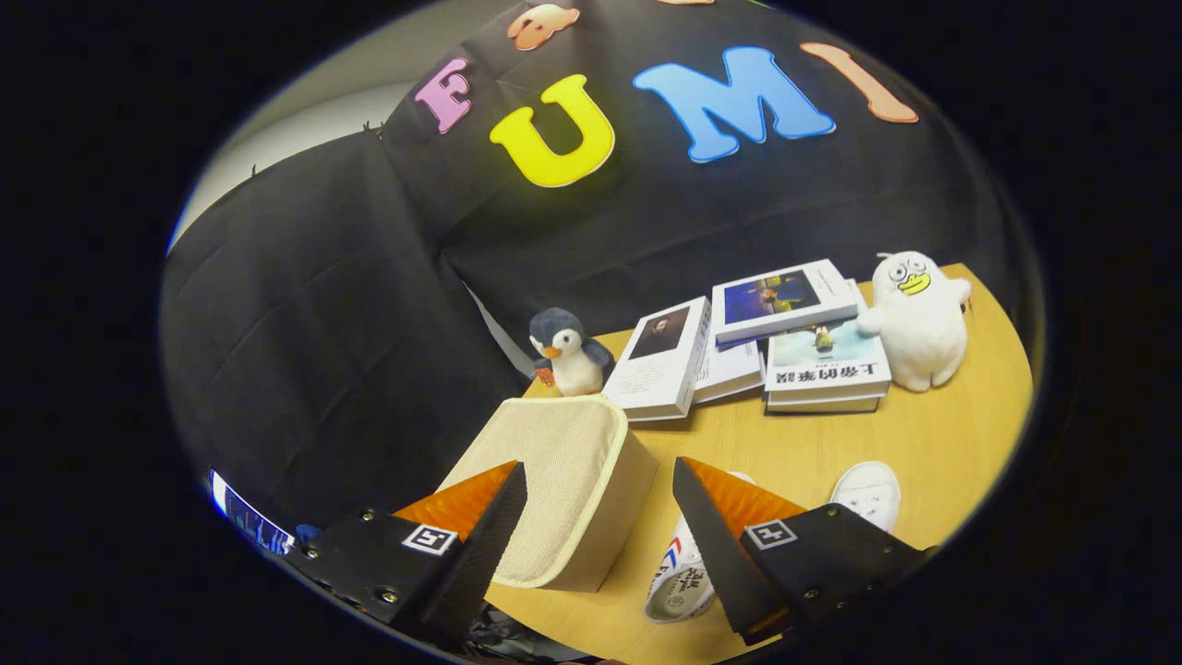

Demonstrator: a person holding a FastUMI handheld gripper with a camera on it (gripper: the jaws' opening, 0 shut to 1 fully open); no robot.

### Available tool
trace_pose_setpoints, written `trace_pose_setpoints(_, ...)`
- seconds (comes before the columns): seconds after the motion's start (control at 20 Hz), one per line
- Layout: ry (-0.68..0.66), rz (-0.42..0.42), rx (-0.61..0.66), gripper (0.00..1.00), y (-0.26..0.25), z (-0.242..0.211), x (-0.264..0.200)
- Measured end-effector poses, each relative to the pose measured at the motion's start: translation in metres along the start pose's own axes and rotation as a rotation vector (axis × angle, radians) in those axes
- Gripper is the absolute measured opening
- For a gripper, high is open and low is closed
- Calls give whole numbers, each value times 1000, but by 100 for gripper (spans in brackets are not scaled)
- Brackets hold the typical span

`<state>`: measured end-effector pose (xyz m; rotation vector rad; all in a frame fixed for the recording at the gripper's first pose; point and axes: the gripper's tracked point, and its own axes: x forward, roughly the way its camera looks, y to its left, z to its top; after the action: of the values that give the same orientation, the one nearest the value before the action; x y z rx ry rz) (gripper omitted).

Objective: Open the storage box then place both shoes into the box .Put the left shoe in first, then the right shoe, with the right side of both shoes facing outward in a uniform manner.

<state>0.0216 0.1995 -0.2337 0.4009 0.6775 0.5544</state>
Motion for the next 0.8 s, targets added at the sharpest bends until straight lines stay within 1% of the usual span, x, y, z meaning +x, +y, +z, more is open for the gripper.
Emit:
trace_pose_setpoints(0.1, 50, 16, 35, 97, -2, -15, 16)
trace_pose_setpoints(0.25, 130, 73, 107, 97, 2, -37, 39)
trace_pose_setpoints(0.35, 176, 125, 173, 97, 6, -53, 49)
trace_pose_setpoints(0.45, 216, 157, 242, 97, 10, -64, 57)
trace_pose_setpoints(0.6, 235, 204, 355, 96, 17, -69, 72)
trace_pose_setpoints(0.75, 276, 221, 405, 96, 21, -78, 81)
trace_pose_setpoints(0.8, 285, 224, 419, 95, 23, -78, 82)
